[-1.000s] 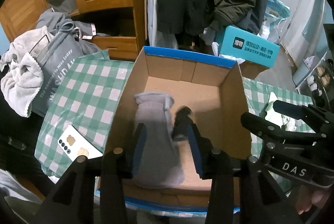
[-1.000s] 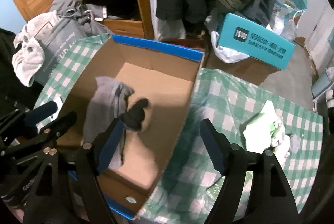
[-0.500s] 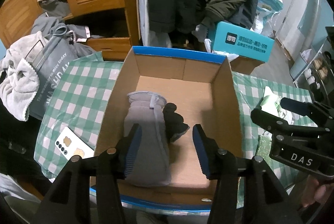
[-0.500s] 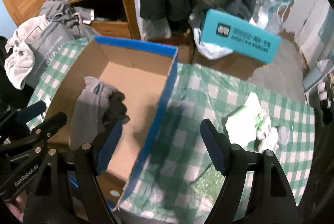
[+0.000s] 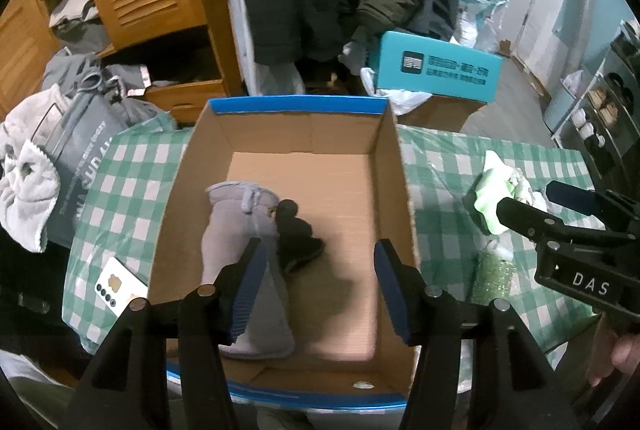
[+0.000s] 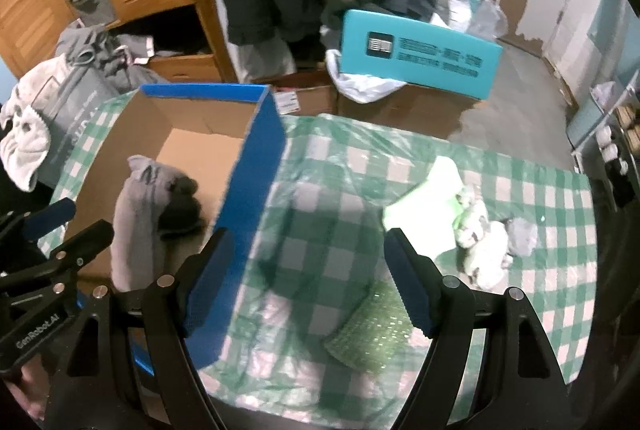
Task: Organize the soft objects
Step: 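Move both tools back over the table toward the white cloths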
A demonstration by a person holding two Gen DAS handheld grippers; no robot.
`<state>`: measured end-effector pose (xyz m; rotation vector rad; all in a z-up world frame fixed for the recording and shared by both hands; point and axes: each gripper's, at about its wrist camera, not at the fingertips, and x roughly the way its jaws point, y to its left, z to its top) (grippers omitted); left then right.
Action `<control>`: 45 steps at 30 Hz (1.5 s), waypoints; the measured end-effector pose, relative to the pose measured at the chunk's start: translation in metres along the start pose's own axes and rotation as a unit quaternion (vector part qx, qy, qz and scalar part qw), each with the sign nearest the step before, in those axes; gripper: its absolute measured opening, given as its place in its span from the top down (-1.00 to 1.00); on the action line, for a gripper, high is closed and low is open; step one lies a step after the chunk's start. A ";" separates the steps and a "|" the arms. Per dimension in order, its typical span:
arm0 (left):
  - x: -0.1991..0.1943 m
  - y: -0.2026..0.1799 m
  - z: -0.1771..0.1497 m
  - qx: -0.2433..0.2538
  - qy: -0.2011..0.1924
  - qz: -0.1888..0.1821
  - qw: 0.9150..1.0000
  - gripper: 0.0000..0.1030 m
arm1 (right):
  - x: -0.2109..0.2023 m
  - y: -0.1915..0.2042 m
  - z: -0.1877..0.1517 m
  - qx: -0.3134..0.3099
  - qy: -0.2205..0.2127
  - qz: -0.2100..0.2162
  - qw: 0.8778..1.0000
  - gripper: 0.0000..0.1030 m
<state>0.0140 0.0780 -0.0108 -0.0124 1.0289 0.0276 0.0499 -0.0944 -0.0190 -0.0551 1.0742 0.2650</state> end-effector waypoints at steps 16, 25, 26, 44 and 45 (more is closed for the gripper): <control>0.002 -0.059 0.004 0.047 0.008 -0.016 0.999 -0.12 | -0.011 -0.071 -0.021 0.053 -0.004 -0.022 0.998 -0.48; 0.005 -0.088 0.005 0.068 0.016 -0.023 0.997 -0.26 | -0.015 -0.109 -0.034 0.080 -0.005 -0.037 0.996 -0.48; 0.005 -0.092 0.005 0.071 0.014 -0.024 0.997 -0.28 | -0.015 -0.113 -0.035 0.082 -0.004 -0.038 0.996 -0.48; 0.050 -0.155 0.002 0.117 0.071 -0.031 0.990 -0.37 | 0.008 -0.174 -0.041 0.083 0.026 -0.057 0.995 -0.48; 0.054 -0.156 0.002 0.117 0.074 -0.030 0.990 -0.37 | 0.013 -0.178 -0.039 0.081 0.029 -0.057 0.995 -0.48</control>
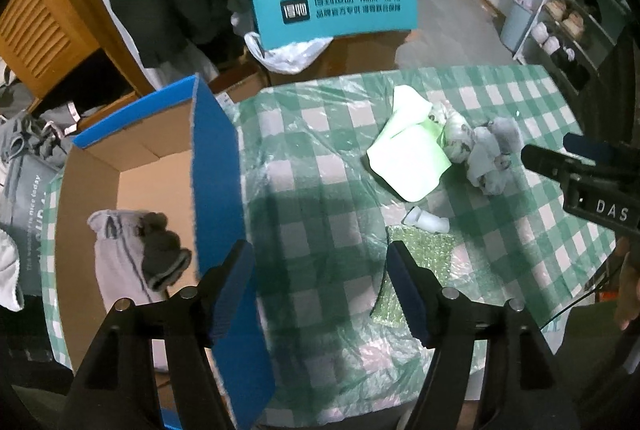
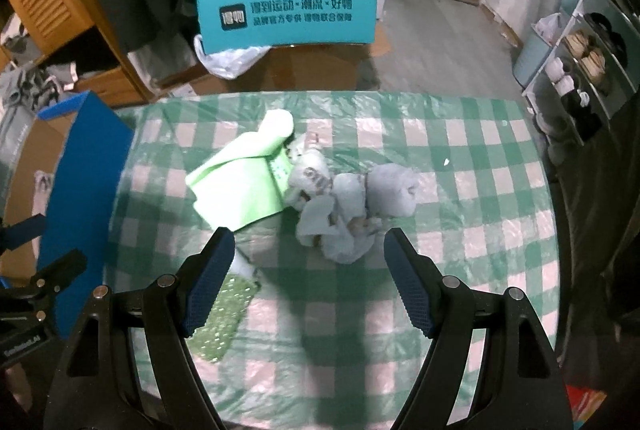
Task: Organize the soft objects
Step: 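Move both tools back over the table toward the white cloths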
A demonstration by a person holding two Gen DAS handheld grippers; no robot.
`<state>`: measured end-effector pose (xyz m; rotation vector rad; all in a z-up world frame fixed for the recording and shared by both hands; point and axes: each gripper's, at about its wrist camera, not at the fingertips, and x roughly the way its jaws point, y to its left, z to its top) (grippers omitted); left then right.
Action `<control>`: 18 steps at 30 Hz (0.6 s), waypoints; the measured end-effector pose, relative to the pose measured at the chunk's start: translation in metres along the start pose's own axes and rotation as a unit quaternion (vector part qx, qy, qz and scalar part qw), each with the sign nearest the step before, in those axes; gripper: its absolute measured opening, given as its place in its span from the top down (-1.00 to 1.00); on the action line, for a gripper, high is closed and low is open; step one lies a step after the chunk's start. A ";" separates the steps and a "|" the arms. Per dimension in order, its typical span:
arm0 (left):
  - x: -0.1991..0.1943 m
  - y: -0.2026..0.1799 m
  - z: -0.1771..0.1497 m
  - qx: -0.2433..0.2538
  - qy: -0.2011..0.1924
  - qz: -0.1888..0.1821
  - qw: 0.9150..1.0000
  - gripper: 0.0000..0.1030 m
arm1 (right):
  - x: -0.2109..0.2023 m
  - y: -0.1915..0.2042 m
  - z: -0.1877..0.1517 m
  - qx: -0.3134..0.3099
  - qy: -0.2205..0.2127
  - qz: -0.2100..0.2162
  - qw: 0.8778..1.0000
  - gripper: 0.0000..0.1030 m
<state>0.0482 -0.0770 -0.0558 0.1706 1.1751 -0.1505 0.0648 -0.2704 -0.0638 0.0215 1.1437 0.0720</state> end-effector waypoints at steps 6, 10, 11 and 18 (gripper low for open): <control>0.029 -0.008 0.006 0.003 0.031 -0.007 0.999 -0.37 | 0.031 -0.006 0.011 0.012 0.022 0.014 1.000 -0.48; 0.045 -0.011 0.009 -0.004 0.051 -0.019 0.999 -0.37 | 0.060 -0.003 0.014 0.011 0.044 -0.001 0.999 -0.48; 0.048 -0.011 0.009 -0.005 0.055 -0.021 0.998 -0.37 | 0.065 -0.004 0.014 0.010 0.049 -0.005 0.999 -0.48; 0.066 -0.012 0.008 -0.003 0.075 -0.023 0.997 -0.37 | 0.101 -0.008 0.010 0.025 0.076 -0.018 0.997 -0.48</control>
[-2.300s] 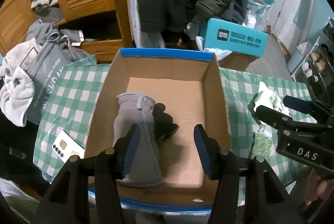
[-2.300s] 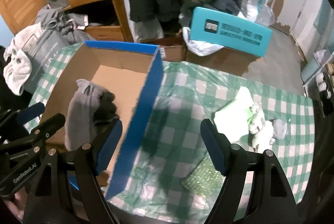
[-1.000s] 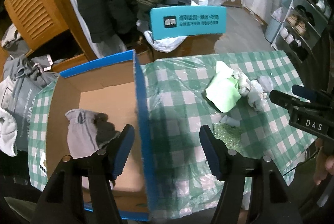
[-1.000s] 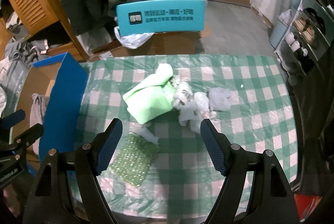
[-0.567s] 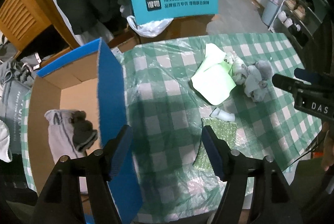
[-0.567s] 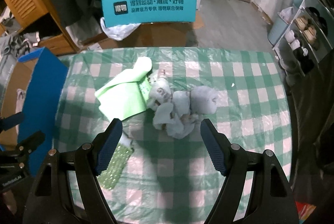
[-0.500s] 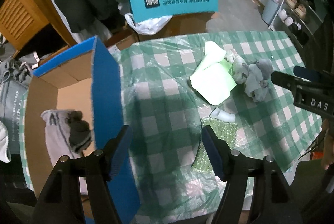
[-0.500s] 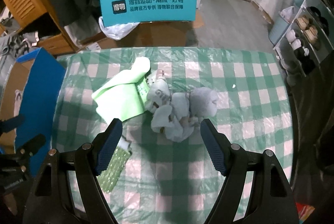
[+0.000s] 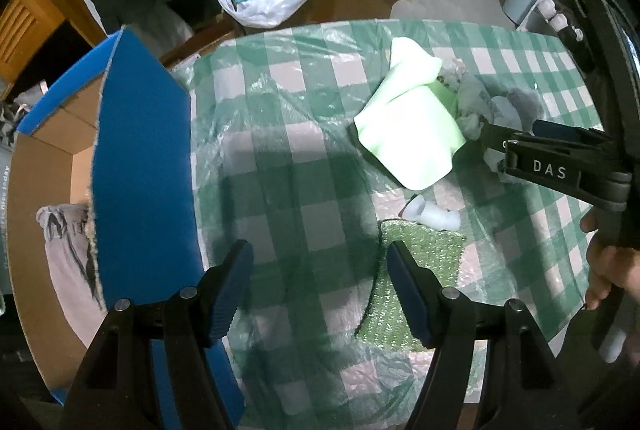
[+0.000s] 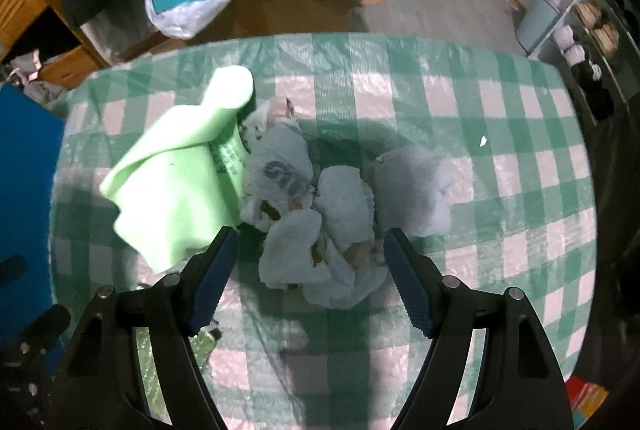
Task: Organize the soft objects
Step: 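Move both tools back over the table toward the white cloths, then grasp the white cloths with the right gripper while the left grasps the green scrubber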
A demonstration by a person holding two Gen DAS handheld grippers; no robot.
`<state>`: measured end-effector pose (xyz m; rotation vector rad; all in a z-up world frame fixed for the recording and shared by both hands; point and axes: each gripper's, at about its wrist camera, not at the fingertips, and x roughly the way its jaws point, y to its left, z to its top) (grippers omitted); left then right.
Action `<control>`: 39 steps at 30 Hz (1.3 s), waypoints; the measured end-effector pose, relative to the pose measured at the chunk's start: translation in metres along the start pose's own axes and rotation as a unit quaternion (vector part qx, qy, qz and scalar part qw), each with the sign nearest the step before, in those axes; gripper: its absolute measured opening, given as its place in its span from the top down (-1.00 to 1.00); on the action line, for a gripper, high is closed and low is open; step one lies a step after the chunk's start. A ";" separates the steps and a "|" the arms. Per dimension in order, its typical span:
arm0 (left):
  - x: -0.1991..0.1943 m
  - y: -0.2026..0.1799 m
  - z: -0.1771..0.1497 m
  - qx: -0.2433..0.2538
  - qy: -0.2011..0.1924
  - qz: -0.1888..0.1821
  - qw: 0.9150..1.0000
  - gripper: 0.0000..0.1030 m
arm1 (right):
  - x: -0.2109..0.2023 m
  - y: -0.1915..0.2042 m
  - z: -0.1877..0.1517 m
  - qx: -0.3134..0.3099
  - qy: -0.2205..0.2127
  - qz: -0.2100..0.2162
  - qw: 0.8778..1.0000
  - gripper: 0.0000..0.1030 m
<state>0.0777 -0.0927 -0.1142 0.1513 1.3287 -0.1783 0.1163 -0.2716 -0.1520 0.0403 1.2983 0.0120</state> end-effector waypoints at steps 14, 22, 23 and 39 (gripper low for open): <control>0.021 0.005 -0.002 -0.023 0.026 -0.026 0.999 -0.37 | 0.017 -0.012 -0.013 0.019 0.034 0.023 0.999 0.66; 0.016 0.005 -0.012 -0.021 0.027 -0.027 0.999 -0.37 | -0.006 -0.020 -0.038 0.031 0.037 0.029 0.998 0.68; 0.016 0.005 -0.013 -0.021 0.028 -0.027 0.999 -0.37 | -0.009 -0.021 -0.042 0.032 0.038 0.030 0.998 0.68; 0.014 -0.024 -0.038 0.000 0.045 -0.037 0.998 -0.51 | -0.039 -0.028 -0.110 0.012 0.072 0.020 0.997 0.67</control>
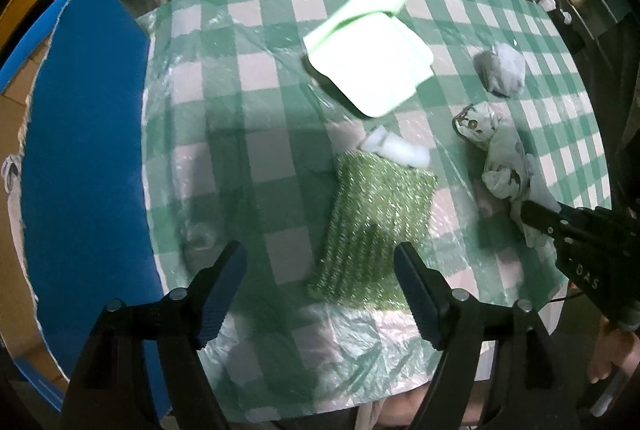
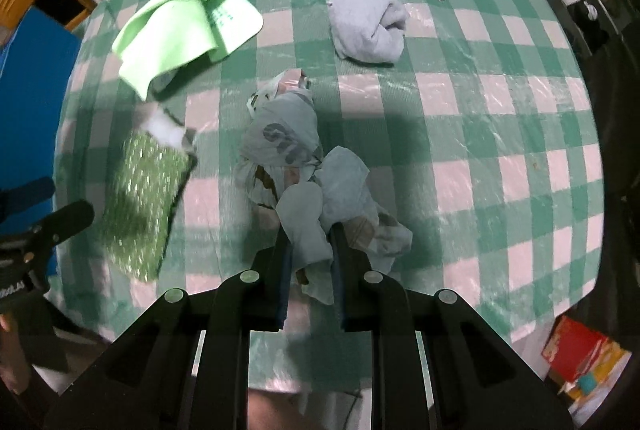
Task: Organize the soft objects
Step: 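Grasp the white cloths with the right gripper while the left grasps the green scrubber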
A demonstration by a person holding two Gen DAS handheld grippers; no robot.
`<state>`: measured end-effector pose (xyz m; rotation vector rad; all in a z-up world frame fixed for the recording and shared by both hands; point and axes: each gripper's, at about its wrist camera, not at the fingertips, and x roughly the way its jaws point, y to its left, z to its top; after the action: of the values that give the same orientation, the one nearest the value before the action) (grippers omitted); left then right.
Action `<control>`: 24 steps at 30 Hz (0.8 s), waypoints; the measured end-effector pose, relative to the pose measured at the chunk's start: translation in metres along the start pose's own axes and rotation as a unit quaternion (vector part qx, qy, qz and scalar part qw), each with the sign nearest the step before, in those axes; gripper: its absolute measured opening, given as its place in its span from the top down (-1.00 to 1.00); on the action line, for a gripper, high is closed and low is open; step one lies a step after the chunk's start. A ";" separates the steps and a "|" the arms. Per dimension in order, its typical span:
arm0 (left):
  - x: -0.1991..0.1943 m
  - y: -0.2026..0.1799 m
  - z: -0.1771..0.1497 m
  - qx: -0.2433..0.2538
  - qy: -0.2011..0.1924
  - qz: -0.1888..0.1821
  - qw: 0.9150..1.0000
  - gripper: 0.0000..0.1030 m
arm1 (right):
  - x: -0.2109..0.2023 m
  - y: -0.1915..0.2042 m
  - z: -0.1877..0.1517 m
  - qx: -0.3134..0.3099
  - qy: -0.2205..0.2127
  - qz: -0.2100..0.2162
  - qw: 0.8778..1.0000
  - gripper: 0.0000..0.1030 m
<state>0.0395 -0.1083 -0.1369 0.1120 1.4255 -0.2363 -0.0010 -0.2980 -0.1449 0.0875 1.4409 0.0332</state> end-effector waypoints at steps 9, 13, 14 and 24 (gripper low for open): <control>0.006 -0.017 -0.003 0.016 0.005 0.003 1.000 -0.54 | -0.036 0.013 -0.001 -0.061 -0.061 -0.048 0.995 -0.33; 0.011 -0.022 0.001 0.011 0.010 -0.001 1.000 -0.55 | -0.031 0.020 0.011 -0.080 -0.065 -0.058 0.993 -0.35; 0.013 -0.024 0.002 0.013 0.012 -0.002 1.000 -0.55 | -0.028 0.021 0.014 -0.085 -0.064 -0.059 0.993 -0.35; 0.038 -0.044 0.013 0.026 0.036 0.005 0.999 -0.55 | 0.003 0.020 0.028 -0.098 -0.034 -0.047 0.993 -0.35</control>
<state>0.0466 -0.1576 -0.1692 0.1720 1.4912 -0.2624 0.0279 -0.2794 -0.1432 -0.1399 1.3650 0.0938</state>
